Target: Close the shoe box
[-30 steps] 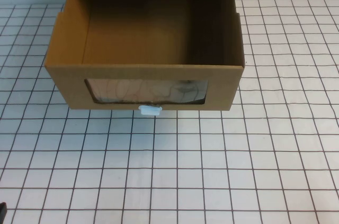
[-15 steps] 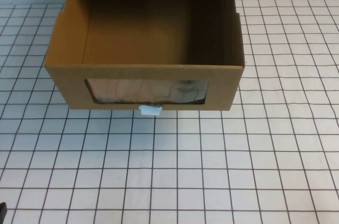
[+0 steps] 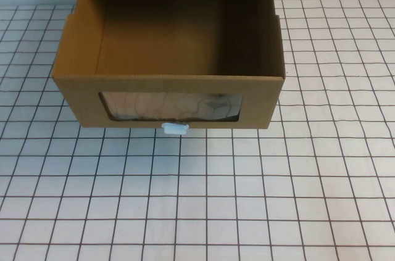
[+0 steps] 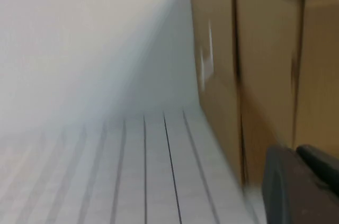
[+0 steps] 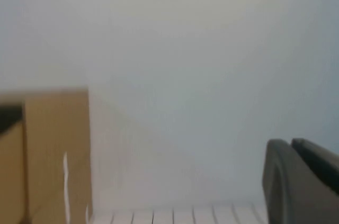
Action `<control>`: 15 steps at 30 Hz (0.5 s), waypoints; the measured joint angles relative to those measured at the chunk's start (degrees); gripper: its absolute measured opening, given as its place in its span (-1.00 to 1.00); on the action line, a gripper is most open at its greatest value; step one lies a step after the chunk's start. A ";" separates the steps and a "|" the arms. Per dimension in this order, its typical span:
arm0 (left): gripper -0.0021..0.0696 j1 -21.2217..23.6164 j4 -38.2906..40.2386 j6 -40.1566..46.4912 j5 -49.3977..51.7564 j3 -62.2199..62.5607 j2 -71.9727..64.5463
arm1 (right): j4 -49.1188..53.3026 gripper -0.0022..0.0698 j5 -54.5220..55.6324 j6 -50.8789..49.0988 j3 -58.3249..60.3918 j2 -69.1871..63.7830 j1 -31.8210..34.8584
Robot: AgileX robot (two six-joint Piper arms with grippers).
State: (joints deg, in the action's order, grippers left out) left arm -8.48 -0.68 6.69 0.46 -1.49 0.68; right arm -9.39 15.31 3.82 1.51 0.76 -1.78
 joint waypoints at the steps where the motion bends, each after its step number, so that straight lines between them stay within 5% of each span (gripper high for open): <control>1: -0.95 0.00 0.00 -0.15 -3.52 0.00 0.00 | 0.00 -0.98 3.48 0.00 0.00 0.00 0.00; 9: -0.95 0.00 0.00 -1.65 -40.04 0.00 0.00 | -0.23 -0.98 27.82 0.00 0.00 0.04 0.00; 15: -0.95 0.00 0.00 -2.25 -49.93 0.00 0.13 | -0.55 -0.98 29.31 0.00 0.00 0.04 0.00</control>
State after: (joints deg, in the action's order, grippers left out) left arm -8.48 -0.68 4.44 -49.47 -1.49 0.81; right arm -9.94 44.62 3.82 1.51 0.80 -1.78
